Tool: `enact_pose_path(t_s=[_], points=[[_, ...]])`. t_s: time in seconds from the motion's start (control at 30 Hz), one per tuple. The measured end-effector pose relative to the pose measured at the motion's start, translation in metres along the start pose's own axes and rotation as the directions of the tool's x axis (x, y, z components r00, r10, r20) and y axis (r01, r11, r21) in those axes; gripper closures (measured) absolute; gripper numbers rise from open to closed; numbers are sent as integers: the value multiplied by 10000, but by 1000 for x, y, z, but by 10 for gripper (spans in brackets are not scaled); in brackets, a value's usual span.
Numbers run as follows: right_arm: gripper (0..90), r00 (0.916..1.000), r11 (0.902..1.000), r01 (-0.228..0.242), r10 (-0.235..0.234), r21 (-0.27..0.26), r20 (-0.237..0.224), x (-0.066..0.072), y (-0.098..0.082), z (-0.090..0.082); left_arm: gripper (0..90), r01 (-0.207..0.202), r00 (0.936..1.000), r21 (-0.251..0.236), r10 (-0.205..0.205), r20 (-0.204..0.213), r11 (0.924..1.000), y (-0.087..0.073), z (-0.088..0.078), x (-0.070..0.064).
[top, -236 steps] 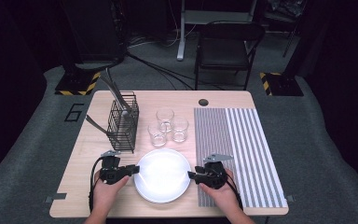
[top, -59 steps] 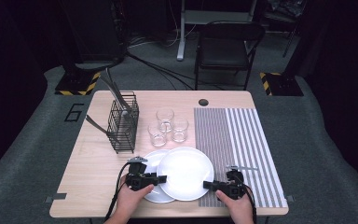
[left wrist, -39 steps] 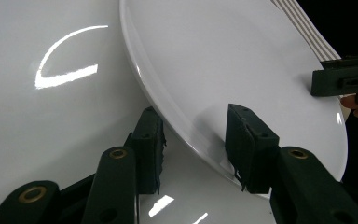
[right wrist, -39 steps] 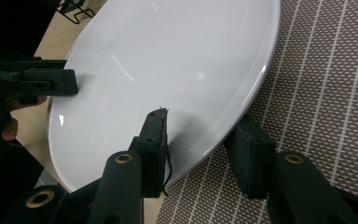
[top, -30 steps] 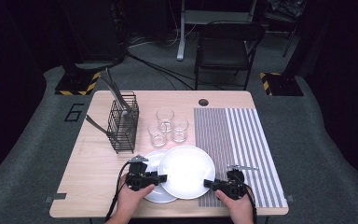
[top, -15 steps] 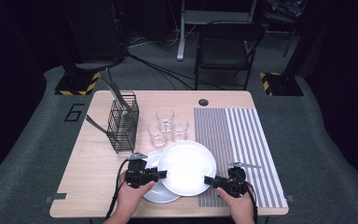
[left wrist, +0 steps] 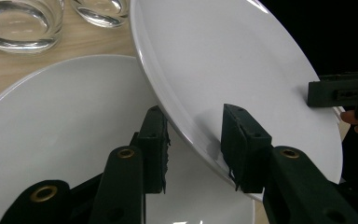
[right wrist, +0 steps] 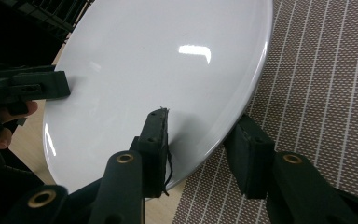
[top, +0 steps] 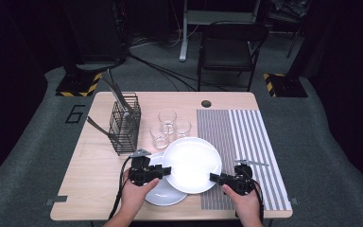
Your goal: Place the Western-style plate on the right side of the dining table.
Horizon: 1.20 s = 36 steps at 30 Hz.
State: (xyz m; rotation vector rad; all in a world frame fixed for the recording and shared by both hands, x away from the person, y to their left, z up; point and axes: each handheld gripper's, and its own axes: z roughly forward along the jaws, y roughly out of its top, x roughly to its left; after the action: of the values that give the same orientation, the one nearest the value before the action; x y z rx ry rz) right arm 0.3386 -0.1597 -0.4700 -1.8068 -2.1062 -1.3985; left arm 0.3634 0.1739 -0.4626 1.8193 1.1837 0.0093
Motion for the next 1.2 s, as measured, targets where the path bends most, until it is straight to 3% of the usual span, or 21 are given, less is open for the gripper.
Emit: enact_pose_path(t_s=[0.77,1.2], points=[[605,9994,9989,18,-2,-462,354,-18,12,-23,610,-70,9994,-112,74,345,9999,15,26,-14],[614,9984,9956,-293,335,-887,465,-33,13,-35,611,-122,9988,-162,130,468,9998,25,42,-26]])
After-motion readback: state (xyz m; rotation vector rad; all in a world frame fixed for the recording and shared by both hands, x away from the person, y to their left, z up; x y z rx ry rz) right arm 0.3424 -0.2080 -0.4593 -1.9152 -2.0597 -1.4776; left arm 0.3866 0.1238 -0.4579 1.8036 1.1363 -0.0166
